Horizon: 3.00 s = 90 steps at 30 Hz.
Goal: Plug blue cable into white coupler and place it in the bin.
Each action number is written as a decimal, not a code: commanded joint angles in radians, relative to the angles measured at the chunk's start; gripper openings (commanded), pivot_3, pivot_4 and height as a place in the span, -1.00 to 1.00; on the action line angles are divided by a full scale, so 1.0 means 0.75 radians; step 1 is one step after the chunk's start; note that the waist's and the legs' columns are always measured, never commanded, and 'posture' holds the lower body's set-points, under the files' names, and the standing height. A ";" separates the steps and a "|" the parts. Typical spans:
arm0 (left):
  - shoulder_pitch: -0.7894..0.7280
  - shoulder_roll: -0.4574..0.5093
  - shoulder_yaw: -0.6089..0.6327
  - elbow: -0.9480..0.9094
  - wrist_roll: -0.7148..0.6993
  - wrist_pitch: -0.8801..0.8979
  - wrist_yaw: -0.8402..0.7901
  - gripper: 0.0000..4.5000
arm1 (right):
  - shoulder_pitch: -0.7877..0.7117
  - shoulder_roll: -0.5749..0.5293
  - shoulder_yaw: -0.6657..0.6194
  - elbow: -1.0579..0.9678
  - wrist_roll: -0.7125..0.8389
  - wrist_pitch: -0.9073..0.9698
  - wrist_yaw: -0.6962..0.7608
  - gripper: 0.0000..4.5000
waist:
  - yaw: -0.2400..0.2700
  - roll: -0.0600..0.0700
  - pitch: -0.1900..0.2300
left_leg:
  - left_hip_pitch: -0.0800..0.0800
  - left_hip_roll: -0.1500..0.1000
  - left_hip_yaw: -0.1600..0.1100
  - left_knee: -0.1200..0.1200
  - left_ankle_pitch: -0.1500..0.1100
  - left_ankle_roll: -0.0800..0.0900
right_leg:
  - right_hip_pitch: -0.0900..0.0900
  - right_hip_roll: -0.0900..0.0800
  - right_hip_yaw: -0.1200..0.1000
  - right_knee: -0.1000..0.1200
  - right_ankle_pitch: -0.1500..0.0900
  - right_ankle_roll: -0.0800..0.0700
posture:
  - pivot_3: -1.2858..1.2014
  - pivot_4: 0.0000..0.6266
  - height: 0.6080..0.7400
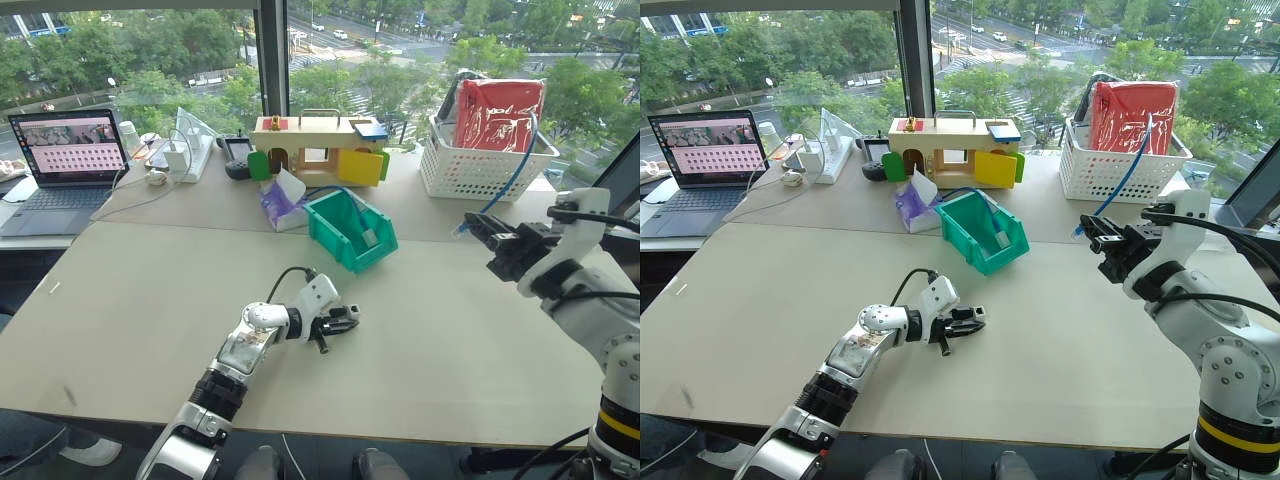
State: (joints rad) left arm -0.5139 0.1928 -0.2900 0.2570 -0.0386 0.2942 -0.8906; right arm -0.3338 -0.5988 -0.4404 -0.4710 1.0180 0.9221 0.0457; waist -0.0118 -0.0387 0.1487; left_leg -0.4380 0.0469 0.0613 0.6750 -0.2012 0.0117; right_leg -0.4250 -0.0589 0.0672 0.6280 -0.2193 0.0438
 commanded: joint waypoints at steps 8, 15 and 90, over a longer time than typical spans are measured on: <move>-0.072 0.041 -0.110 -0.168 0.097 0.306 0.074 -0.73 | 0.197 0.175 0.148 -0.241 -0.067 -0.070 -0.075 -1.00 | -0.007 0.000 0.000 | 0.000 0.000 -0.001 0.000 0.000 0.000 | 0.000 0.001 -0.001 0.000 0.000 0.001 | 0.03 -0.52 0.88; -0.083 0.074 -0.183 -0.394 0.056 0.676 0.068 -0.73 | 0.244 0.354 0.411 -0.307 -0.174 -0.067 -0.141 -1.00 | -0.015 0.001 0.000 | 0.001 0.002 -0.002 0.000 0.000 0.000 | -0.001 0.002 0.000 0.002 -0.002 0.001 | 0.03 -0.52 0.88; -0.130 0.092 -0.063 -0.548 -0.351 1.083 0.352 -0.73 | 0.401 0.305 0.840 0.063 -0.700 0.135 0.208 -1.00 | -0.001 -0.002 -0.017 | 0.011 0.000 -0.001 -0.009 0.000 -0.001 | 0.005 0.000 -0.001 -0.002 -0.011 -0.001 | 0.03 -0.52 0.88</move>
State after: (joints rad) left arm -0.5890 0.2627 -0.3787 -0.1194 -0.3034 1.1330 -0.6524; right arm -0.1123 -0.3410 0.0987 -0.5777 0.5246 0.9247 0.1857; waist -0.0125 -0.0403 0.1361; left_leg -0.4295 0.0471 0.0605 0.6686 -0.2014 0.0111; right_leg -0.4210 -0.0590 0.0667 0.6268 -0.2273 0.0431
